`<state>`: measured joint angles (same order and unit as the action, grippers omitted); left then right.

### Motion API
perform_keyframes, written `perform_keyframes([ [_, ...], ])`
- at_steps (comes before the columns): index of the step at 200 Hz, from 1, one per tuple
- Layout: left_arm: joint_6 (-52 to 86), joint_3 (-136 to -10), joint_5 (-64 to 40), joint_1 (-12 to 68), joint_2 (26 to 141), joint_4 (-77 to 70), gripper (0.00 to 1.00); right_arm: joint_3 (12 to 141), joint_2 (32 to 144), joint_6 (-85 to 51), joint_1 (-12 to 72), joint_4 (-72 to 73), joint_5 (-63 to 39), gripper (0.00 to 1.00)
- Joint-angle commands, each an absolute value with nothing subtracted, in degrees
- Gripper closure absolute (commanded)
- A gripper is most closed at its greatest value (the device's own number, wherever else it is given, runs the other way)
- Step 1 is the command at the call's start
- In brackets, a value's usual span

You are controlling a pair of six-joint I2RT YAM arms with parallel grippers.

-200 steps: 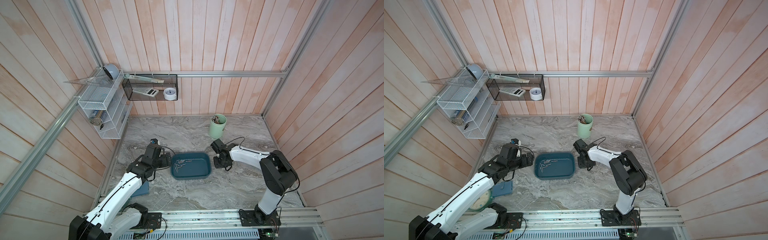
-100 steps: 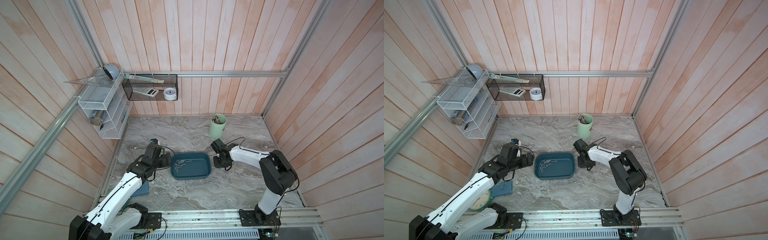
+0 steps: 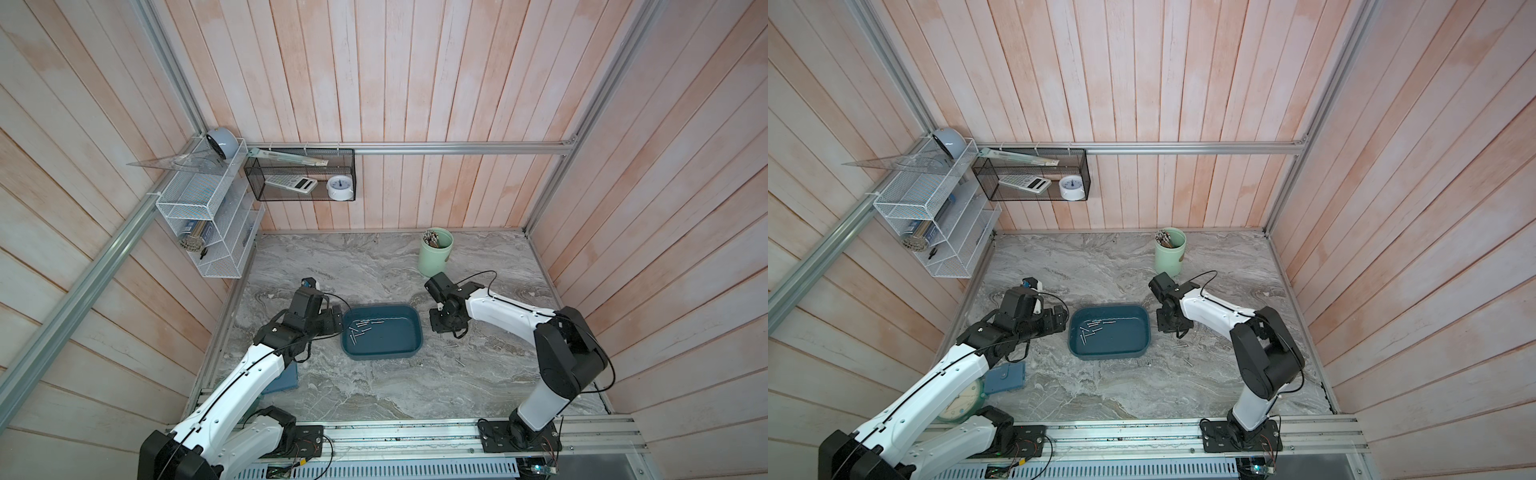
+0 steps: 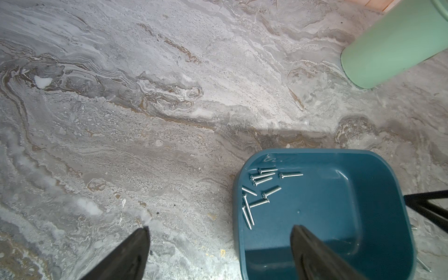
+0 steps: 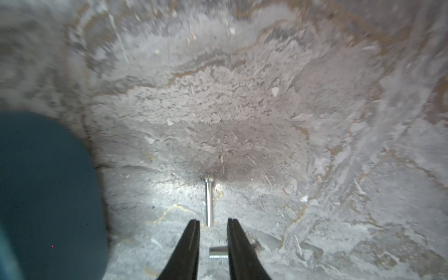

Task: Take out the screws from the storage box
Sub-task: Place the screw at the center of the board, then pick up the screw from the storage box.

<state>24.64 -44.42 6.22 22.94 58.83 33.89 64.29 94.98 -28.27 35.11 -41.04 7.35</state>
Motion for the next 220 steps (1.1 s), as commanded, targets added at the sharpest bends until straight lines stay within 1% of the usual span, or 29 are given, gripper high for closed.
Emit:
perform_keyframes([
  [1, 24.1, -44.7, 5.7, 22.9, 59.2, 34.2, 0.04, 66.7, 89.9, -27.8, 35.1, -45.1, 8.8, 0.72],
  [23, 24.1, -44.7, 5.8, 22.9, 59.0, 34.1, 0.04, 66.9, 85.4, -28.4, 35.1, -44.8, 8.9, 0.72],
  [33, 24.1, -44.8, 5.8, 22.9, 58.9, 34.1, 0.04, 66.7, 83.7, -28.6, 35.1, -43.6, 7.1, 0.7],
  [43, 24.1, -44.8, 5.7, 22.8, 58.9, 34.1, 0.04, 66.3, 82.5, -29.0, 35.1, -42.0, 4.7, 0.66],
  [59, 24.1, -44.7, 5.8, 22.9, 58.9, 34.1, 0.04, 66.7, 82.4, -30.0, 35.5, -40.7, 2.0, 0.62],
  [72, 24.1, -44.8, 5.8, 22.9, 58.9, 34.1, 0.04, 67.7, 83.6, -31.0, 36.3, -40.3, 1.3, 0.62],
  [105, 24.1, -44.8, 6.4, 22.9, 58.6, 34.1, 0.04, 72.9, 91.6, -30.0, 42.4, -38.8, -0.9, 0.6],
  [119, 24.1, -44.8, 6.7, 22.9, 58.4, 34.2, 0.04, 77.2, 96.1, -27.4, 46.2, -39.3, -0.4, 0.56],
  [132, 24.0, -44.8, 6.8, 22.9, 58.2, 34.3, 0.04, 81.6, 100.7, -24.7, 49.2, -40.2, 0.0, 0.5],
  [144, 24.0, -44.6, 6.9, 22.9, 57.9, 34.1, 0.04, 85.5, 104.9, -23.2, 50.9, -41.5, 0.0, 0.48],
  [175, 23.8, -44.6, 7.5, 22.9, 57.5, 34.2, 0.04, 92.3, 112.9, -21.0, 52.0, -42.3, -2.6, 0.47],
  [220, 23.7, -44.5, 7.6, 22.9, 57.3, 34.0, 0.04, 96.2, 118.7, -18.0, 52.0, -42.5, -1.8, 0.46],
])
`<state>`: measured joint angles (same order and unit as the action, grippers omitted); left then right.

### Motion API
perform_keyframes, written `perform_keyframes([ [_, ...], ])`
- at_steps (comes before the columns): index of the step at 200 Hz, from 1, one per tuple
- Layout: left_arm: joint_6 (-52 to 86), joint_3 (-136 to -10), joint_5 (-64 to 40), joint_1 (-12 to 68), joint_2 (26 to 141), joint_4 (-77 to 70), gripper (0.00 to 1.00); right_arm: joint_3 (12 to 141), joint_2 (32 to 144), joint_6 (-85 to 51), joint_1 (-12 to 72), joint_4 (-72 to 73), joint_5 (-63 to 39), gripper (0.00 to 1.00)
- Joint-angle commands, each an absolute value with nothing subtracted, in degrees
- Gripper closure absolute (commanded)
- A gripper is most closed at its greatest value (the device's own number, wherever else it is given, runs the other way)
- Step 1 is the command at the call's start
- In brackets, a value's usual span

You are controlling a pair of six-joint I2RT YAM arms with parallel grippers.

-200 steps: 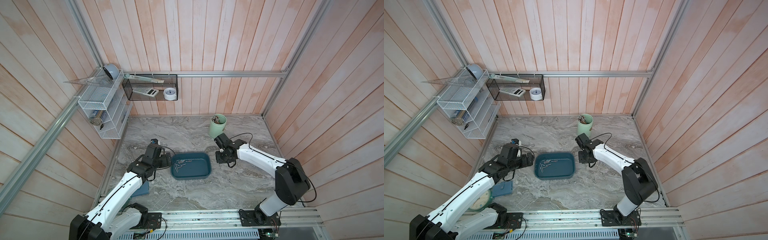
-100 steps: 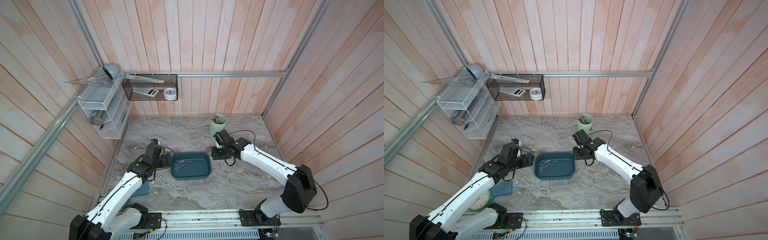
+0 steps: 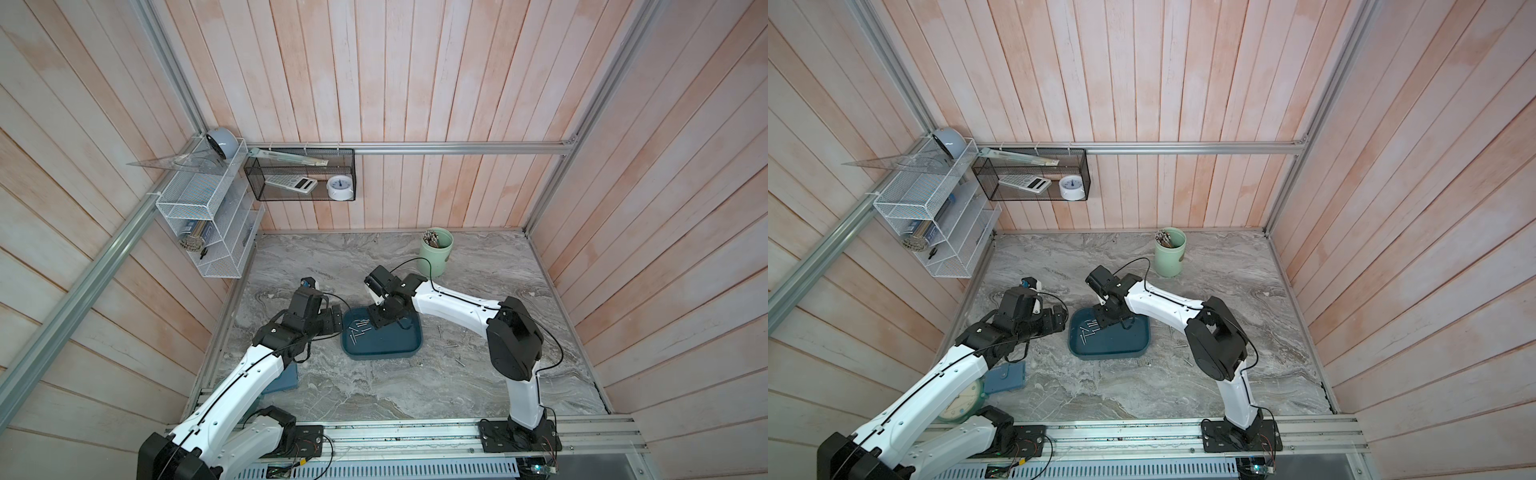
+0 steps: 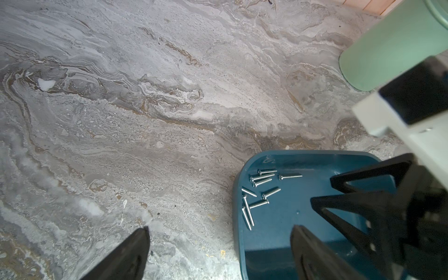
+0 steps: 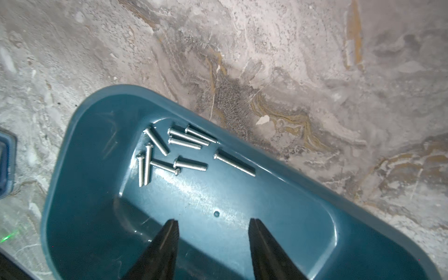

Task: Take out the screws from the storage box
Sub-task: Pick up the screw from the storage box.

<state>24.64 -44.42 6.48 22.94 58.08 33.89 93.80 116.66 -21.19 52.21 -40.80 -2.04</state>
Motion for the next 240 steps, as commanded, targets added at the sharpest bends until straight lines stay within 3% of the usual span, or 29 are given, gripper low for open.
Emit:
perform_keyframes([
  [1, 23.7, -44.5, 7.6, 22.9, 57.3, 34.0, 0.04, 96.2, 118.7, -17.8, 52.0, -42.5, -1.8, 0.46],
  [87, 23.6, -44.5, 7.7, 22.9, 57.5, 33.9, 0.04, 96.2, 123.4, -5.2, 51.9, -41.5, 3.6, 0.46],
  [240, 23.3, -44.4, 7.4, 22.9, 57.6, 33.7, 0.04, 92.6, 126.3, -9.3, 50.3, -34.2, -0.2, 0.46],
])
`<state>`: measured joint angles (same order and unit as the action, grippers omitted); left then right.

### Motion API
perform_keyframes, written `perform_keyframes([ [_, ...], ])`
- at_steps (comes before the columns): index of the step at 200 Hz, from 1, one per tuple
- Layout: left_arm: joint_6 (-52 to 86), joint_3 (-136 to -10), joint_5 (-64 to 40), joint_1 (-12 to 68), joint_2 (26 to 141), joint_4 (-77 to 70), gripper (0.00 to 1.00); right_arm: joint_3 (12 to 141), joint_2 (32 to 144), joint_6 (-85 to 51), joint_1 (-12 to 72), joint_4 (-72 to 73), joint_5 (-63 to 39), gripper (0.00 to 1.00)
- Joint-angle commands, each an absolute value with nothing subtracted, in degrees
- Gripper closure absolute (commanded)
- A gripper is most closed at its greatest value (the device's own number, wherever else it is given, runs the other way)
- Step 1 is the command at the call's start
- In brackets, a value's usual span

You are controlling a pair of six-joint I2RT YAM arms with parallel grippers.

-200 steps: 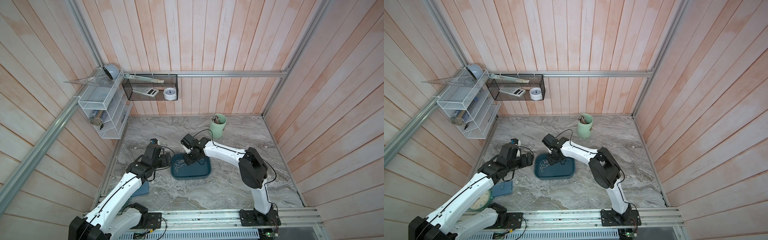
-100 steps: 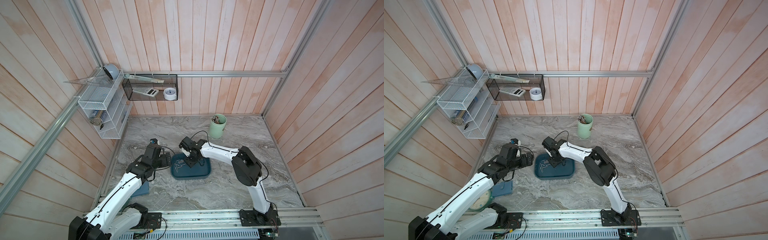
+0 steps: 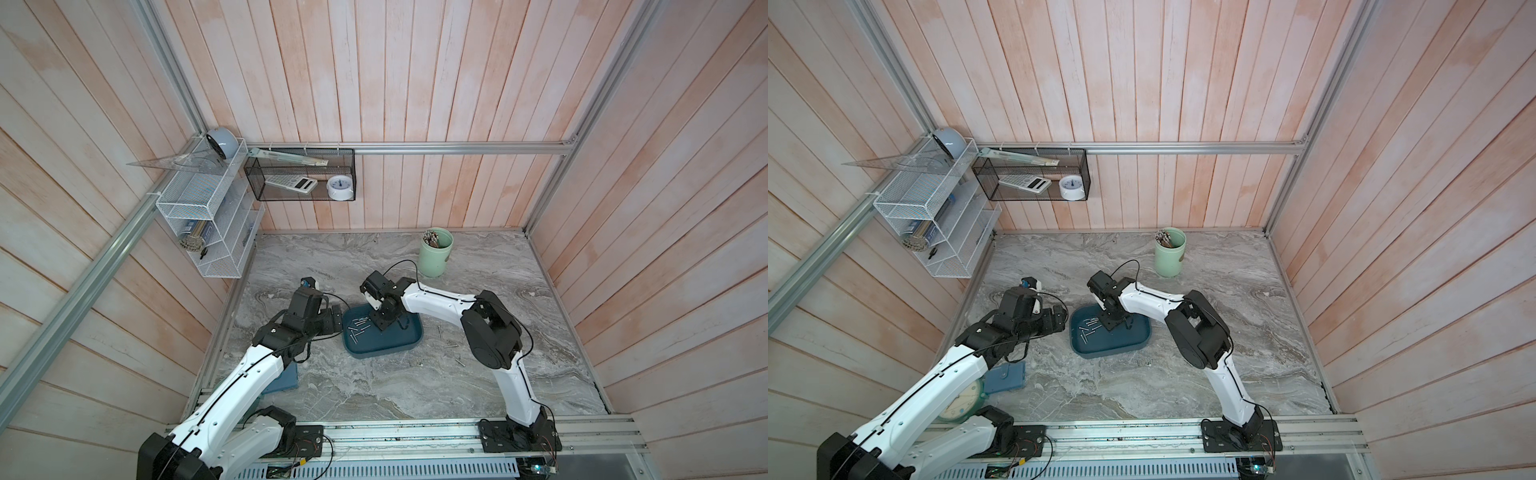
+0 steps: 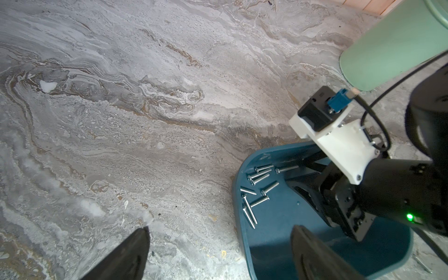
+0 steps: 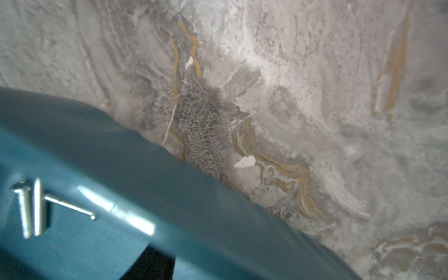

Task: Take out the screws from the storage box
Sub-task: Pick up the screw from the storage box.

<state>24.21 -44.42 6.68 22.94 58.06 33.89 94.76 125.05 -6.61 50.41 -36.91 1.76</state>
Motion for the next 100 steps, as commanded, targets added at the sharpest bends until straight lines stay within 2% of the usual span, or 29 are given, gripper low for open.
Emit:
perform_keyframes([
  [1, 23.3, -44.5, 7.4, 22.9, 57.6, 33.7, 0.04, 92.5, 126.3, -9.4, 50.3, -34.1, -0.2, 0.46],
  [100, 23.4, -44.5, 7.3, 22.9, 57.1, 33.5, 0.04, 86.5, 125.0, -19.7, 51.7, -24.8, 4.8, 0.37],
])
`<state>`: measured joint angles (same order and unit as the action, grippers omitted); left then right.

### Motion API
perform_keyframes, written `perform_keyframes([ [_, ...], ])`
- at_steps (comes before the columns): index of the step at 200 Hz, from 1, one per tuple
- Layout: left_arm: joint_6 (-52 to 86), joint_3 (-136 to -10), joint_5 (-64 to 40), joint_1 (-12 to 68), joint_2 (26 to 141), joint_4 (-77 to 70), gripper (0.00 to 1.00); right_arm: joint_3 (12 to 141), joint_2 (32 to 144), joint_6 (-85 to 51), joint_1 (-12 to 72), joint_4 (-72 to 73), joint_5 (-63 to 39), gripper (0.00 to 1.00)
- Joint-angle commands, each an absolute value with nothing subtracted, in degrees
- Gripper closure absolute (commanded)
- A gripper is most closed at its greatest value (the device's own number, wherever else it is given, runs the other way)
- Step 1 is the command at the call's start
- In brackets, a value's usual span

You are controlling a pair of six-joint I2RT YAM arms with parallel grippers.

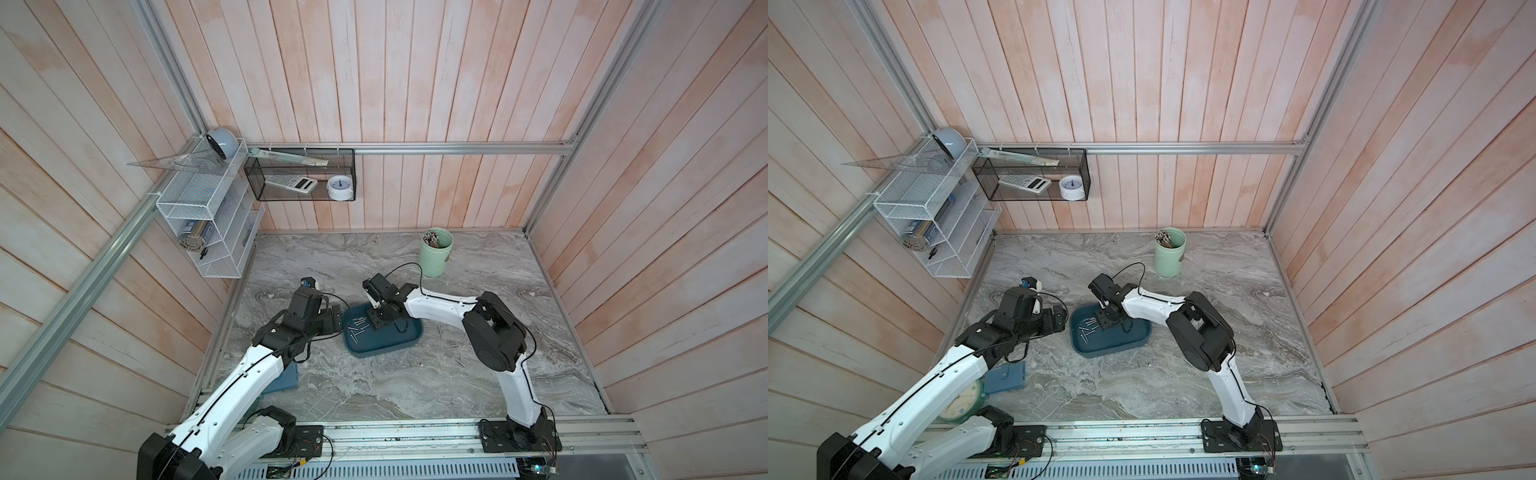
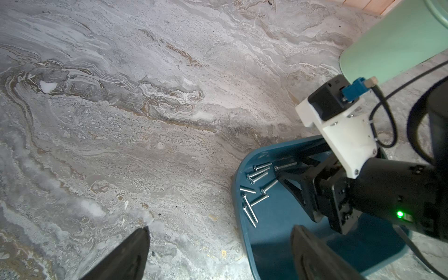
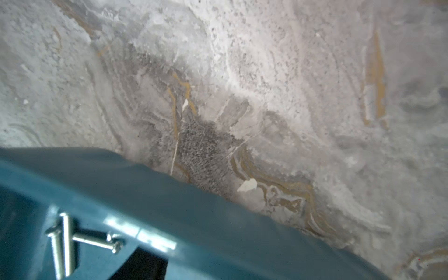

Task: Take out the screws from the storage box
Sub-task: Pick up the screw from the storage box.

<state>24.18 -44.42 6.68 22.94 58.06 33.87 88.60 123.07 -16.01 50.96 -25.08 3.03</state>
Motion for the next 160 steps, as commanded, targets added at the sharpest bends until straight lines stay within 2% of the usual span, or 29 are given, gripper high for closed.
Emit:
perform_keyframes([
  [1, 23.4, -44.5, 7.3, 22.9, 57.1, 33.5, 0.04, 86.6, 125.1, -19.8, 51.7, -24.7, 4.9, 0.37],
  [35, 23.4, -44.4, 7.2, 22.9, 56.9, 33.4, 0.04, 86.8, 125.5, -24.0, 52.2, -24.9, 6.5, 0.33],
  [87, 23.4, -44.3, 7.2, 22.9, 56.7, 33.2, 0.04, 86.0, 124.5, -31.0, 52.9, -23.5, 10.1, 0.33],
  [123, 23.5, -44.2, 7.3, 22.9, 56.5, 33.4, 0.04, 87.8, 126.0, -31.0, 53.4, -25.7, 10.3, 0.43],
  [160, 23.3, -44.2, 7.3, 22.9, 56.3, 33.3, 0.04, 88.0, 124.6, -33.5, 53.7, -29.6, 11.7, 0.43],
])
